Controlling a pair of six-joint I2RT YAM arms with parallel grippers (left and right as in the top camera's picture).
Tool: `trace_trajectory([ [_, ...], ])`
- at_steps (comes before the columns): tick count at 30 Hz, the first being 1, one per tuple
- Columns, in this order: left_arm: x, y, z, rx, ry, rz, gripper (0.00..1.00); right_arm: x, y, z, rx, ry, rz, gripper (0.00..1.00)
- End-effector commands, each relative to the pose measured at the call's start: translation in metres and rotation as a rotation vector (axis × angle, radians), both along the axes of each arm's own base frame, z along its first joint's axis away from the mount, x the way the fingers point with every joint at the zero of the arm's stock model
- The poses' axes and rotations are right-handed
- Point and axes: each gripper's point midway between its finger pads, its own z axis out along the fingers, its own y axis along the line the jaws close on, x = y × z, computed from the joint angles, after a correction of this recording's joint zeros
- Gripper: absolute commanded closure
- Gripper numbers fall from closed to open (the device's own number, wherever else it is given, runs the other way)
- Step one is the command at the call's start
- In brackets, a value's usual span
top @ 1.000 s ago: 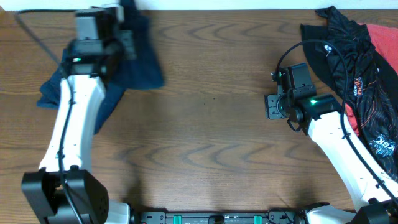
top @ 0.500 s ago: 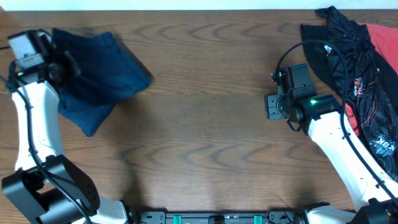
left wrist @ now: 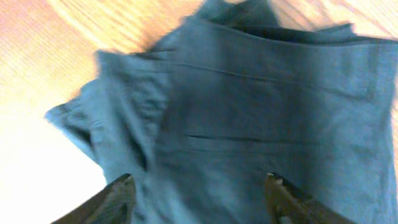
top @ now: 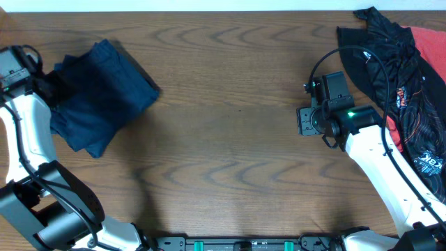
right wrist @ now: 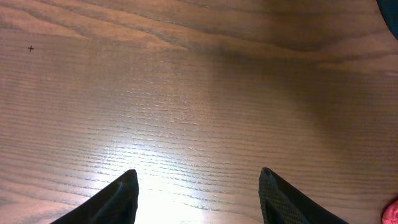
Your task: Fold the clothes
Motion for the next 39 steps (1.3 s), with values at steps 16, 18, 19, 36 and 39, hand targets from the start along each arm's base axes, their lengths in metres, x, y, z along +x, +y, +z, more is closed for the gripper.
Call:
trace_trajectory([
  [16,0.057,-0.207,0.027,-0.104,-0.110,-0.626,0.02,0.039,-0.017,0.027,0.154,-0.156,-0.182,0.27],
  [18,0.050,-0.237,0.020,-0.095,-0.060,-0.682,0.02,0.043,-0.027,0.028,0.134,-0.172,-0.170,0.24],
  [19,0.043,-0.248,0.016,-0.094,-0.026,-0.703,0.02,0.044,-0.031,0.029,0.127,-0.175,-0.156,0.23],
  [36,-0.074,-0.259,0.074,-0.020,0.017,-0.726,0.02,-0.025,-0.048,0.123,0.184,-0.379,-0.144,0.12],
  [39,-0.096,-0.257,0.089,0.023,-0.105,-0.721,0.02,-0.046,-0.055,0.138,0.169,-0.462,-0.159,0.12],
])
